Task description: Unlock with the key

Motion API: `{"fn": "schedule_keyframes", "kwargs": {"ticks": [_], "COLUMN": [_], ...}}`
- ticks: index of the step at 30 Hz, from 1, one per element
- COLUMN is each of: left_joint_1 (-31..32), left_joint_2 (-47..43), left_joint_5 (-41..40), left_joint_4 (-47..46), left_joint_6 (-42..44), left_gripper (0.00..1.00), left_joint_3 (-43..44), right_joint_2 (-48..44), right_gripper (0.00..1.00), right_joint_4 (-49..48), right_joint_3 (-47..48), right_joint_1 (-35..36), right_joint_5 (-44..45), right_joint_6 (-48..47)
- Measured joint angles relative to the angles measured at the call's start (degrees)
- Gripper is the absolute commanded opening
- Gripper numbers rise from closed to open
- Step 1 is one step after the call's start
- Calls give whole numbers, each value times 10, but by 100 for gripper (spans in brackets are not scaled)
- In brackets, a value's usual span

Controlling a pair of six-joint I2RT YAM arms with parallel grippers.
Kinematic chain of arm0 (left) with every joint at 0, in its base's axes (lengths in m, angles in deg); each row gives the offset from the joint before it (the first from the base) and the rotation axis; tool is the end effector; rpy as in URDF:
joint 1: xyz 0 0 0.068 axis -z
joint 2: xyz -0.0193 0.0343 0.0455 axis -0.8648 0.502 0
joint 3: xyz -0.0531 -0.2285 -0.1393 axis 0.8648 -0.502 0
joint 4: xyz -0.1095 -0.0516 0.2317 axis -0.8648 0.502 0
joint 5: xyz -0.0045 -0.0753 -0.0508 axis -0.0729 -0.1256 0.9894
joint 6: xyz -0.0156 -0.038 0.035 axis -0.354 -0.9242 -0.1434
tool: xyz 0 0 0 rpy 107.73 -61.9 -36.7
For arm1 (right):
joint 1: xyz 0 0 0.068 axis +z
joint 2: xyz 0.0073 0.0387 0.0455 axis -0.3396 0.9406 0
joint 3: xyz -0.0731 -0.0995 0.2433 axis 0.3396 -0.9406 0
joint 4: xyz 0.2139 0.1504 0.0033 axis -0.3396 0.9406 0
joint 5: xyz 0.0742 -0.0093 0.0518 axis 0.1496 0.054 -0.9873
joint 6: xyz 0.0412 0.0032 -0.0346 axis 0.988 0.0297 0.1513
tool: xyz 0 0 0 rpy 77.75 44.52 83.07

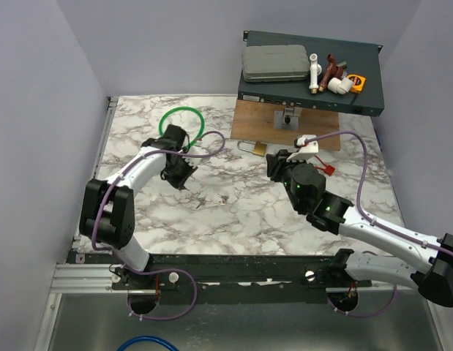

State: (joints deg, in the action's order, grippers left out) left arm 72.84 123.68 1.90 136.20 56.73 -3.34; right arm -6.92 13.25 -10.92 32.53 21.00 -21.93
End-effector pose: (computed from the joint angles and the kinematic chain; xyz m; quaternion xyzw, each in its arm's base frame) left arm 0.2926 -0.0743 0.2121 0.3607 0.9185 -0.0764 0.1426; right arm 0.1651 0.1776 0.3141 0.0114 0.7448 0.1622 0.6472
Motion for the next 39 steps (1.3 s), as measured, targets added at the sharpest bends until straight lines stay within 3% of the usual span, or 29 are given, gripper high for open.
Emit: {"fn": "schedule_keyframes", "kwargs": {"ticks": [8,20,23,27,34,39], "left_joint_1": [174,305,319,329,328,301], "left_joint_2": [83,181,206,234,219,100], "left_joint_5": [90,134,134,134,138,144], "left_joint_4": [31,48,47,46,66,105], "left_joint_6": [-78,-113,-118,-128,-135,-120], "left_gripper": [0,3,20,62,92,99], "left_joint_3": [95,199,217,243,238,179], "right_joint_2": [-45,-85,-89,-89,-87,-72], "right_gripper": [34,34,34,34,37,46], "right_joint_4": [17,40,51,58,61,60], "right_joint_3": [0,0,0,0,4,19], "right_joint_1": [-14,-23,-26,-30,-30,-30], "right_joint_5": [55,100,108,115,114,93], "right_joint_6": [-14,-21,-22,-22,-21,-21]}}
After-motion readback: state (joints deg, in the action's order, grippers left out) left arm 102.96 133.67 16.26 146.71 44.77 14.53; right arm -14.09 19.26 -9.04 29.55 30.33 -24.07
